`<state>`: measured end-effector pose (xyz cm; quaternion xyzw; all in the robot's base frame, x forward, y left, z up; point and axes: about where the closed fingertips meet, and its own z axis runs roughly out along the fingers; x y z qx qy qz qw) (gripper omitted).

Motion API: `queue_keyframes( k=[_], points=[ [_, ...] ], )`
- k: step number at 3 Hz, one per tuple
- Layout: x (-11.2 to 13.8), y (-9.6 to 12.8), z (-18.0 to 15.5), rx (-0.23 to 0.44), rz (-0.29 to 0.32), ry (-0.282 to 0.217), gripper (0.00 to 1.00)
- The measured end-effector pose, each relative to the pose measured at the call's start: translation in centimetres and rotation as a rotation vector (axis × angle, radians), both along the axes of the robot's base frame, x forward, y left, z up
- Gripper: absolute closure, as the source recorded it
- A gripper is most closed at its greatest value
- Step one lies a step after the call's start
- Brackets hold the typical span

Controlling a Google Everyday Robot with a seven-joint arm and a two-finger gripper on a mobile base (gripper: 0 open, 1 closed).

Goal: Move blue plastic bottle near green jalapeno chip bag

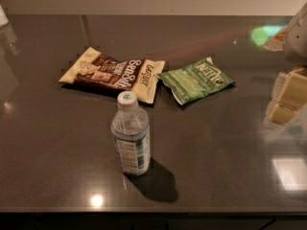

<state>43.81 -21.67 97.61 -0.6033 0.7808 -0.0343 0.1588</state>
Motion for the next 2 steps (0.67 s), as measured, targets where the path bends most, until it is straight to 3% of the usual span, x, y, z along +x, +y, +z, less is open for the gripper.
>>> queue_keyframes(
  k=[2],
  points=[
    [0.0, 0.0, 0.0, 0.0, 0.0, 0.0, 0.0]
  ],
)
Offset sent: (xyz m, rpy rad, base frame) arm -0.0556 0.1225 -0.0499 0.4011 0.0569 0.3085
